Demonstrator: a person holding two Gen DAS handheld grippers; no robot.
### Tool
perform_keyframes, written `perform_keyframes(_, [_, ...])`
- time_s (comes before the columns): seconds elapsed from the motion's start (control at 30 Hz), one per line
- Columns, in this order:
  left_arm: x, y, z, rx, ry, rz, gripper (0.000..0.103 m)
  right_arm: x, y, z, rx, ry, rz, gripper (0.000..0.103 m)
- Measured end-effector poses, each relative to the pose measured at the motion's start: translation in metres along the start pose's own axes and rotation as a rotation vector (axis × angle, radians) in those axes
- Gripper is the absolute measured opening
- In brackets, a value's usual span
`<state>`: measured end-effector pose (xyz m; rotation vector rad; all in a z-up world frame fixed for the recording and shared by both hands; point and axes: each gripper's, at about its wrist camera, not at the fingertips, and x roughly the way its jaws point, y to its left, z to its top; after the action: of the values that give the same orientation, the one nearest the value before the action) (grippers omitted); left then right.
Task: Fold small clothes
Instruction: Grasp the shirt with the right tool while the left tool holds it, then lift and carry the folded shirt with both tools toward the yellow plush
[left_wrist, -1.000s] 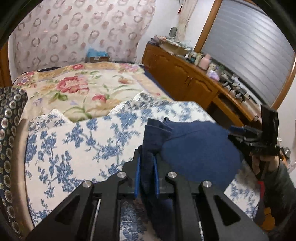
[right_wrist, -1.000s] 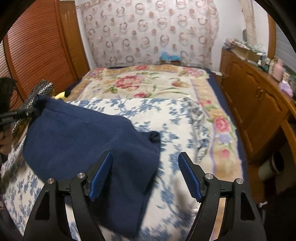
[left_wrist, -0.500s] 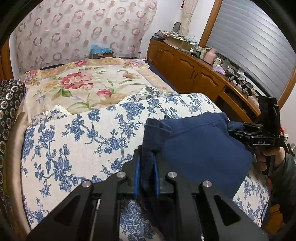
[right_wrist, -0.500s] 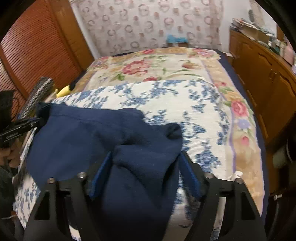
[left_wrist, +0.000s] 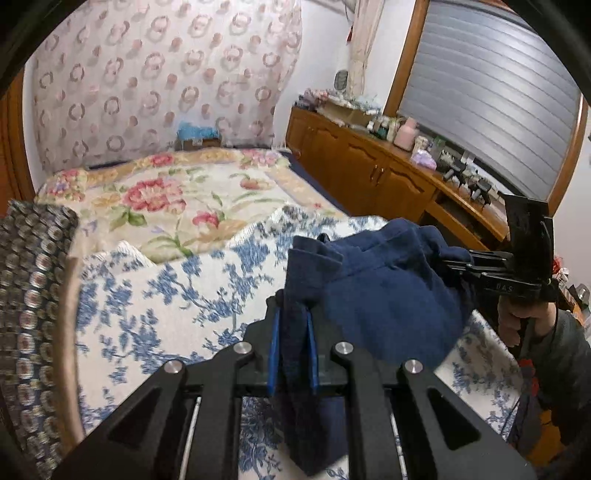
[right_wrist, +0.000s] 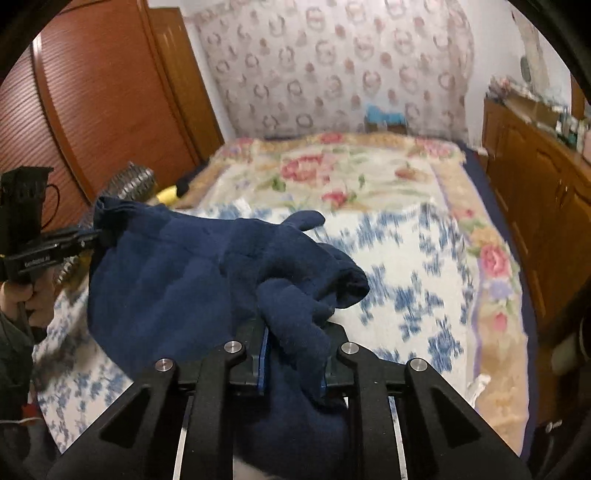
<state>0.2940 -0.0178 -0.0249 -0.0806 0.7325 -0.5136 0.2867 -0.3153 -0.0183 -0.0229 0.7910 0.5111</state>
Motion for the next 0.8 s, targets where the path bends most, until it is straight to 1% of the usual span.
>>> perform_keyframes(0.2, [-0.054,0.007,0.008,-0.001,-0.096,0.038,0.011,-0.013,0.041,0.034,-0.085,-0.074,0.009,0.015])
perform_keyframes(0.37, [-0.101,0.032,0.004,-0.018,-0.166,0.103,0.011,-0.008,0.08,0.073,-0.19,-0.1,0.039,0.015])
perform_keyframes(0.43, [-0.115,0.044,0.002,-0.031,-0.186,0.13,0.011,-0.002,0.103,0.092,-0.247,-0.109,0.048,0.015])
perform_keyframes(0.6, [-0.158,0.086,-0.014,-0.101,-0.254,0.204,0.011,0.018,0.165,0.136,-0.388,-0.133,0.08,0.015])
perform_keyframes(0.7, [-0.177,0.112,-0.028,-0.149,-0.286,0.254,0.011,0.036,0.214,0.166,-0.494,-0.147,0.103,0.015])
perform_keyframes(0.77, [-0.187,0.128,-0.039,-0.181,-0.303,0.288,0.011,0.049,0.24,0.18,-0.552,-0.151,0.114,0.014])
perform_keyframes(0.8, [-0.191,0.136,-0.045,-0.197,-0.309,0.299,0.011,0.059,0.26,0.189,-0.589,-0.149,0.124,0.014])
